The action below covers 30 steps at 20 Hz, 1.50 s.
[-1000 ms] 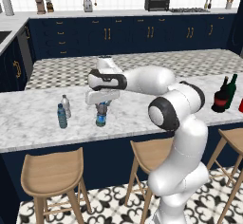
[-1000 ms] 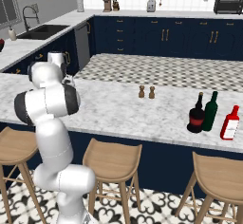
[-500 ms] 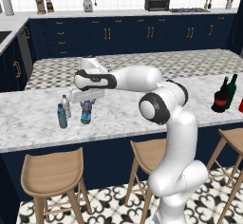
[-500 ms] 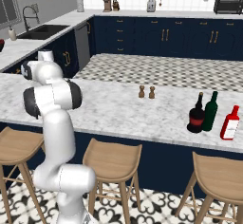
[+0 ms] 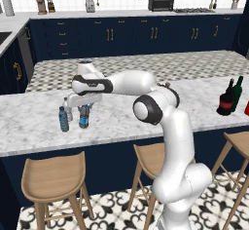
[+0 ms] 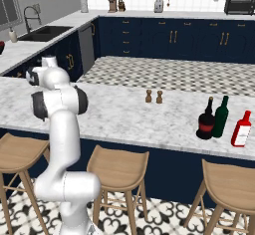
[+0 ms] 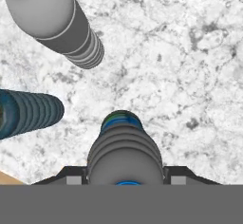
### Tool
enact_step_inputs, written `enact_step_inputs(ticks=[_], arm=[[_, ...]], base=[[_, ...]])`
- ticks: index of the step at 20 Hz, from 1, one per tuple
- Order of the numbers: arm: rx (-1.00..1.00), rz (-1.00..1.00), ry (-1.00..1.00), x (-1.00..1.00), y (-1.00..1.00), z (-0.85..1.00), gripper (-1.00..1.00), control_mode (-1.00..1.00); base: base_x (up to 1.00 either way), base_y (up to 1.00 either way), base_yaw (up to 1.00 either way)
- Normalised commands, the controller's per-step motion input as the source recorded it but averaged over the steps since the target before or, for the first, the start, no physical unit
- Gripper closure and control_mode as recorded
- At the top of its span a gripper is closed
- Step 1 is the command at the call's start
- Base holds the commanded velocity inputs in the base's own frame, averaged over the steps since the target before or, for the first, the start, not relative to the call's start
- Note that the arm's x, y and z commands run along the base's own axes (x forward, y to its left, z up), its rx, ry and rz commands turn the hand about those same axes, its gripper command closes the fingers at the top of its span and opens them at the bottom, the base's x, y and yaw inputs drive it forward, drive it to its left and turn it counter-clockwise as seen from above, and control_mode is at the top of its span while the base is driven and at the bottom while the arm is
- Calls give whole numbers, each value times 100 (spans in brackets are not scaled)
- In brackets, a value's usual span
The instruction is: Move the plastic bottles in the middle to the plastics group, and the glass bottles in the middle to the glass group.
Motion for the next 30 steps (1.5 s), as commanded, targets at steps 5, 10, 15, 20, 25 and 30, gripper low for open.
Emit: enact_step_inputs(ticks=[5,10,15,20,25,30], arm=[[0,0,0,13,7,-49,100,-100],[0,0,1,2,0,-41,-100,-100],[2,0,-1,4,-11,16,-100,-100],[2,1,-1,0,-40,39,-100,-100],[-4,6,0,0,-83,11,-100,-100],[-2,1,0,-24,-100,-10,-100,-100]], base=[[0,0,0],[0,0,0],[0,0,0],[0,0,0],[0,0,0],[0,0,0]])
